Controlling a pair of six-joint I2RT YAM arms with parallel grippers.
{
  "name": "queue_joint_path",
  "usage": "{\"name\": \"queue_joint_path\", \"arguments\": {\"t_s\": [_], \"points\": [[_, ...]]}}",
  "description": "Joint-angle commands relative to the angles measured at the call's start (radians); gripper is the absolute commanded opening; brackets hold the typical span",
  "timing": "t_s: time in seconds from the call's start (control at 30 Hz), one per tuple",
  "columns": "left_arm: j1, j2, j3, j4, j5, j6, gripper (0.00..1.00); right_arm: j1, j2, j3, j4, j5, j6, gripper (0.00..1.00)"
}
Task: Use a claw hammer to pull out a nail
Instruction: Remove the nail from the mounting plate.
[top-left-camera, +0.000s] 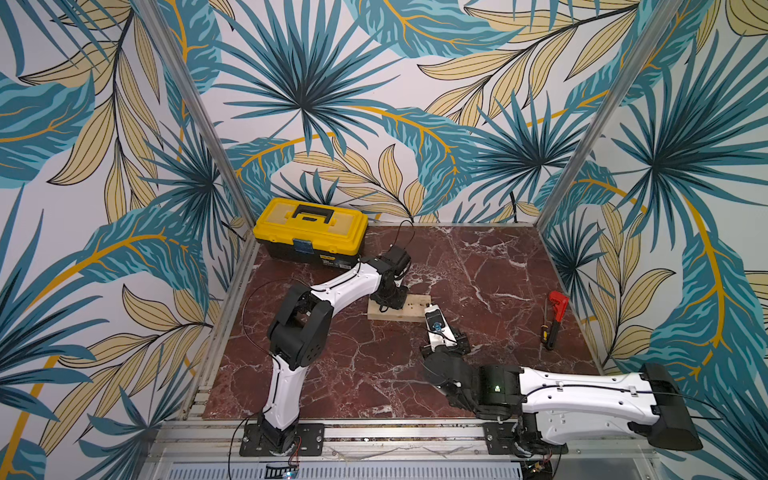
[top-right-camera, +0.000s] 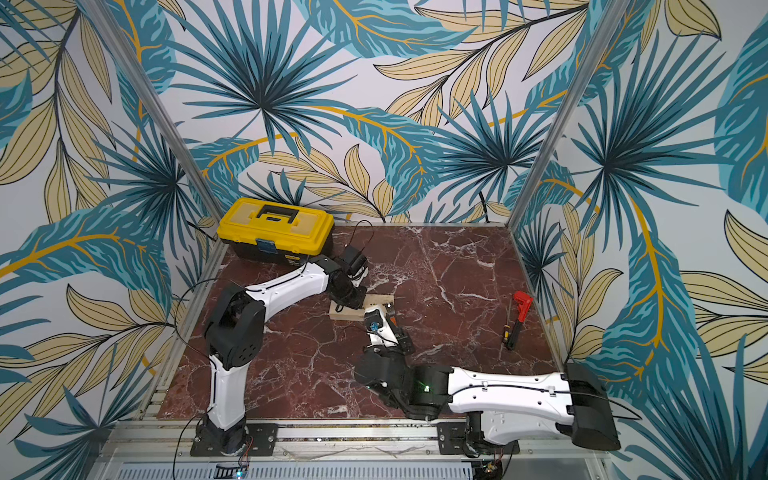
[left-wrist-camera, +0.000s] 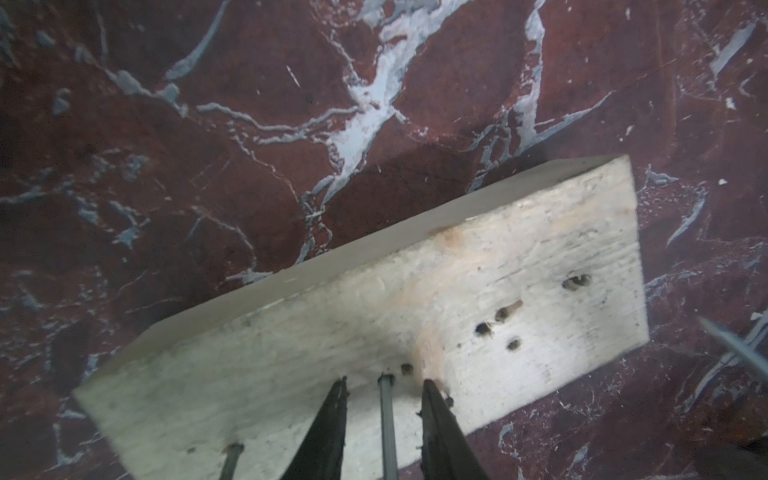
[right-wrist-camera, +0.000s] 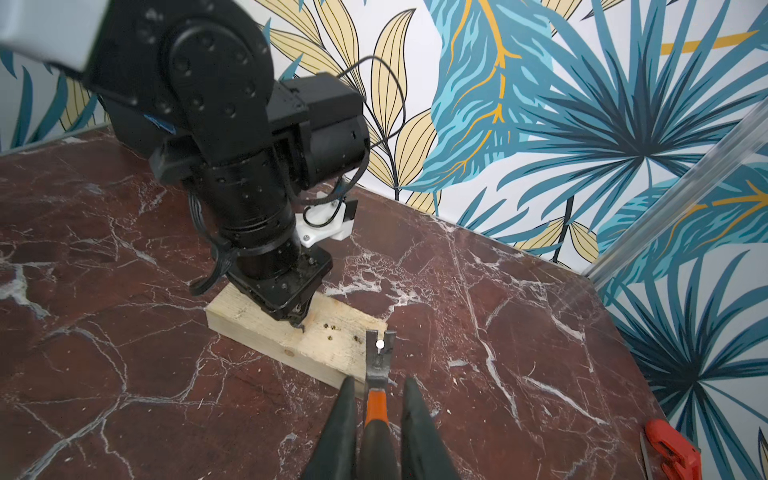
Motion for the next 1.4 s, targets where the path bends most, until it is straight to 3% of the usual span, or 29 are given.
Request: {"name": "queue_joint_path", "arguments": {"t_s": [0.0,0.17,0.3,0.43,0.67,0.8,1.03,1.23,1.37], "points": [[-0.008,0.074,-0.086,-0.171,-0.011,0.000,0.32,-0.011,-0.066,0.052,-0.039,0.001,-0.074,0.00],[-0.010,-0.040,-0.036,-0.171,-0.007,0.011,0.35,-0.046,-0.147,0.119,-0.165,-0.080,-0.055,0.00],[-0.013,-0.130,0.002,-0.169,-0.012,0.027,0.36,-0.123,-0.186,0.216,-0.306,-0.220,0.002,0.00],[-0.016,-0.207,0.035,-0.169,-0.004,0.047,0.36,-0.217,-0.164,0.330,-0.455,-0.371,0.074,0.00],[-0.018,-0.324,0.039,-0.143,-0.003,0.064,0.39,-0.396,-0.109,0.476,-0.552,-0.639,0.155,0.00],[-0.016,-0.441,-0.058,-0.034,-0.007,0.073,0.43,-0.503,-0.053,0.567,-0.584,-0.812,0.187,0.00],[-0.012,-0.646,-0.299,0.210,0.025,0.116,0.46,-0.770,0.012,0.665,-0.544,-1.219,0.290,0.00],[0.006,-0.759,-0.458,0.375,0.080,0.167,0.46,-0.931,0.067,0.726,-0.538,-1.470,0.377,0.00],[0.010,-0.784,-0.526,0.439,0.136,0.287,0.46,-0.959,0.086,0.733,-0.538,-1.529,0.398,0.00]]}}
